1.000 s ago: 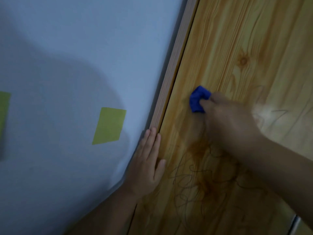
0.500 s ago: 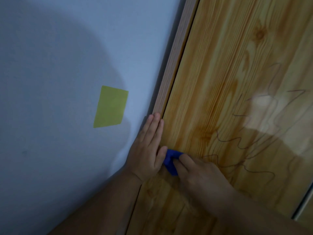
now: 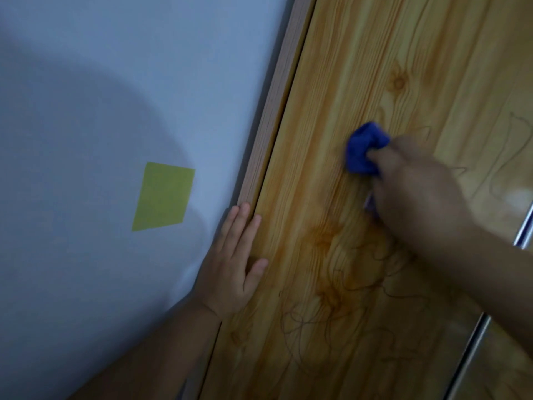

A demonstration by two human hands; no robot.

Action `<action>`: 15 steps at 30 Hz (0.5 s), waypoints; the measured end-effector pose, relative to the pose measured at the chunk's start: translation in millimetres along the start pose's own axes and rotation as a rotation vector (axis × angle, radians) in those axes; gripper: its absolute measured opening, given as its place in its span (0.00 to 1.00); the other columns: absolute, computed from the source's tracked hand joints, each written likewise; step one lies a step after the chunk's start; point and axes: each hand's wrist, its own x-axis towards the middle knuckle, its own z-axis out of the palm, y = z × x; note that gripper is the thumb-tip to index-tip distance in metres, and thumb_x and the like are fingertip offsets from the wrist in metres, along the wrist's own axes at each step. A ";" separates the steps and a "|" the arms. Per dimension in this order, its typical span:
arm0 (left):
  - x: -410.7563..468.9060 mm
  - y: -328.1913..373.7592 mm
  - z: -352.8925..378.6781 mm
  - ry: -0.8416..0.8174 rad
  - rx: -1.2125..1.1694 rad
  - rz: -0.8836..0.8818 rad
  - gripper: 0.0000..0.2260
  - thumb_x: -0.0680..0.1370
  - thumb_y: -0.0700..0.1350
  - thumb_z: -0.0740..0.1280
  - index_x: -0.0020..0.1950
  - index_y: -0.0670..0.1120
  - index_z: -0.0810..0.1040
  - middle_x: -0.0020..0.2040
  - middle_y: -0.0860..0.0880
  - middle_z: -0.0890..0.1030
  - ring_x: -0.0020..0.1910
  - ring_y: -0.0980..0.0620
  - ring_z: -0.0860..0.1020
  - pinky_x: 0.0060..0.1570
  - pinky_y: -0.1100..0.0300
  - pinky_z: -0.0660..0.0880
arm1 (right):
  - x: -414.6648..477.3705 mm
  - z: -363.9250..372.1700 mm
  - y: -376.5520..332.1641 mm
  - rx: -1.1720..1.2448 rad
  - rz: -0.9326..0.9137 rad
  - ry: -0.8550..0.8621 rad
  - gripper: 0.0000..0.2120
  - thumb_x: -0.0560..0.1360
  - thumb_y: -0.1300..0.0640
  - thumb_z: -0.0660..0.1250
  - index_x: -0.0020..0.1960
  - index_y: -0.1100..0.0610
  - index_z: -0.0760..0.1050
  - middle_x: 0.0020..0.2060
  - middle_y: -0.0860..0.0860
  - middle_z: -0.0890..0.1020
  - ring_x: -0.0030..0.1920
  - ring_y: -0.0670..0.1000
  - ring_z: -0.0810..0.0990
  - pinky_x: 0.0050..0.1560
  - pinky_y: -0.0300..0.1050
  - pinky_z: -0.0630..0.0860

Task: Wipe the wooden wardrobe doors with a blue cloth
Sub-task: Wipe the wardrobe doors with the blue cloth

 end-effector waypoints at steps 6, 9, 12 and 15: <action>0.3 13.7 -16.0 -0.069 -0.003 -0.081 0.28 0.86 0.58 0.51 0.84 0.47 0.54 0.86 0.48 0.51 0.85 0.46 0.51 0.82 0.47 0.55 | -97.3 52.3 -97.5 0.174 -0.168 -0.264 0.21 0.61 0.60 0.81 0.52 0.59 0.83 0.42 0.55 0.81 0.30 0.50 0.78 0.26 0.44 0.76; 0.9 16.7 -25.4 -0.123 0.035 -0.096 0.29 0.86 0.59 0.51 0.84 0.46 0.59 0.86 0.48 0.51 0.85 0.47 0.51 0.81 0.46 0.57 | -140.0 74.4 -123.6 0.180 -0.298 -0.282 0.08 0.62 0.56 0.78 0.41 0.54 0.85 0.35 0.51 0.81 0.27 0.50 0.78 0.24 0.43 0.75; 6.5 17.7 -36.2 -0.188 0.130 -0.051 0.28 0.85 0.58 0.52 0.83 0.46 0.60 0.85 0.46 0.53 0.85 0.45 0.53 0.79 0.41 0.63 | -157.9 85.9 -125.2 0.155 -0.377 -0.325 0.05 0.63 0.51 0.78 0.35 0.51 0.83 0.32 0.48 0.79 0.25 0.48 0.76 0.23 0.42 0.73; 19.7 22.8 -44.4 -0.227 0.174 0.029 0.27 0.85 0.57 0.54 0.82 0.46 0.63 0.84 0.45 0.58 0.84 0.44 0.57 0.76 0.38 0.67 | -145.3 77.0 -107.8 0.137 -0.392 -0.258 0.08 0.63 0.50 0.79 0.34 0.51 0.82 0.31 0.47 0.78 0.25 0.48 0.75 0.21 0.42 0.72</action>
